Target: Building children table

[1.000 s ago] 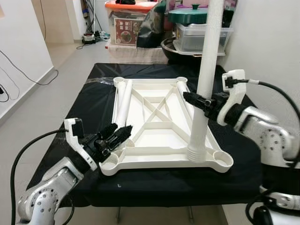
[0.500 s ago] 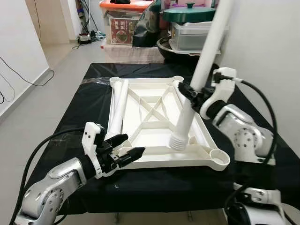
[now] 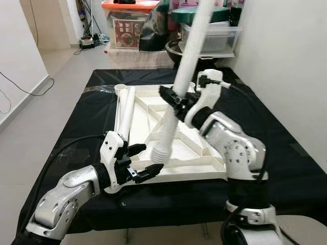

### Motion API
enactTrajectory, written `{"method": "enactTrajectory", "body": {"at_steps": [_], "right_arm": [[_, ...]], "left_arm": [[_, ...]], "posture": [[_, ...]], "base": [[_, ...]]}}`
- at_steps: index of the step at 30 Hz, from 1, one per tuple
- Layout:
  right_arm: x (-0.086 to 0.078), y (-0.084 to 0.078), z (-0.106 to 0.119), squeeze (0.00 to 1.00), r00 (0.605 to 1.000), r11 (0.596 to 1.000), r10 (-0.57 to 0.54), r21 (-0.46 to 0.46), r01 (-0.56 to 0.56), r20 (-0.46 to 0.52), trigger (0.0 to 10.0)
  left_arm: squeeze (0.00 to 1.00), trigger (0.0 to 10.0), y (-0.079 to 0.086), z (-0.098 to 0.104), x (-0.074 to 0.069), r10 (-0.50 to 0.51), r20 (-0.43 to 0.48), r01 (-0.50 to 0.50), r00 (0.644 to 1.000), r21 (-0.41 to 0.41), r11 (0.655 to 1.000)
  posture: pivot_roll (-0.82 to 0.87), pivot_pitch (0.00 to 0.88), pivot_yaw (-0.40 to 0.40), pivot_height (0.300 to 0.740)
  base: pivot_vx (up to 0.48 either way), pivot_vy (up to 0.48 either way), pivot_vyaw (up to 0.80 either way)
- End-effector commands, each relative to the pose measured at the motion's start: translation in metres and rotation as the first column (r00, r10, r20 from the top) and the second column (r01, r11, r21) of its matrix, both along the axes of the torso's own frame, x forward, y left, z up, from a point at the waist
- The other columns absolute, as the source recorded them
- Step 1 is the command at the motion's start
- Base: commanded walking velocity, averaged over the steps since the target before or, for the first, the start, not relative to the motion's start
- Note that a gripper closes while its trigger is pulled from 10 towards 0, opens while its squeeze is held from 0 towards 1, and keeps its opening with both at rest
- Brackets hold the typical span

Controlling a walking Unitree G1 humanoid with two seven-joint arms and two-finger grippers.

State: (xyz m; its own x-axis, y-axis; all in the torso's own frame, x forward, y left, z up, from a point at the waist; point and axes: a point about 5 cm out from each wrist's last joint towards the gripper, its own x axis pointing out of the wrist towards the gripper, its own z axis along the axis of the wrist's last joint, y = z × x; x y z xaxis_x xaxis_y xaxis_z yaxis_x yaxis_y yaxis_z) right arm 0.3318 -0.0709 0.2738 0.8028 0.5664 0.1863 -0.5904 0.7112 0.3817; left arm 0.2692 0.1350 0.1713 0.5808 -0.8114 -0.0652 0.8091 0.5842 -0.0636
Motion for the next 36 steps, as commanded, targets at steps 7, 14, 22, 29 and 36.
{"method": "enactTrajectory", "body": {"at_steps": [7, 14, 22, 29, 36], "right_arm": [[-0.015, 0.021, 0.011, 0.00, 0.995, 0.996, 0.088, 0.015, -0.089, 0.047, 0.0], [-0.023, 0.027, 0.015, 0.00, 0.989, 0.992, 0.127, 0.018, -0.129, 0.080, 0.0], [-0.027, 0.031, 0.016, 0.00, 0.984, 0.988, 0.151, 0.009, -0.152, 0.095, 0.0], [-0.032, 0.035, 0.012, 0.00, 0.980, 0.985, 0.173, -0.005, -0.174, 0.100, 0.0], [-0.033, 0.036, 0.007, 0.00, 0.979, 0.983, 0.181, -0.019, -0.180, 0.091, 0.0]], "left_arm": [[0.00, 10.0, -0.007, -0.005, 0.004, -0.016, 0.001, 0.016, 1.000, -0.008, 1.000], [0.00, 9.5, -0.005, -0.008, 0.008, 0.004, 0.002, -0.004, 1.000, -0.001, 1.000], [0.00, 1.0, -0.006, -0.007, 0.015, 0.031, 0.019, -0.031, 0.999, -0.011, 0.999], [0.00, 0.0, -0.008, 0.002, 0.023, 0.070, 0.076, -0.066, 0.995, -0.053, 0.996], [0.00, 10.0, -0.009, 0.002, 0.024, 0.074, 0.081, -0.071, 0.994, -0.045, 0.996]], "posture": [[-0.03, 0.000, -0.018, 0.740], [-0.03, 0.000, -0.017, 0.740], [-0.03, 0.000, -0.017, 0.740], [-0.03, 0.000, -0.017, 0.740], [-0.03, 0.000, -0.017, 0.740]], "base": [[0.000, 0.000, 0.00], [0.000, 0.000, 0.00], [0.000, 0.000, 0.00], [0.000, 0.000, 0.00], [0.000, 0.000, 0.00]]}}
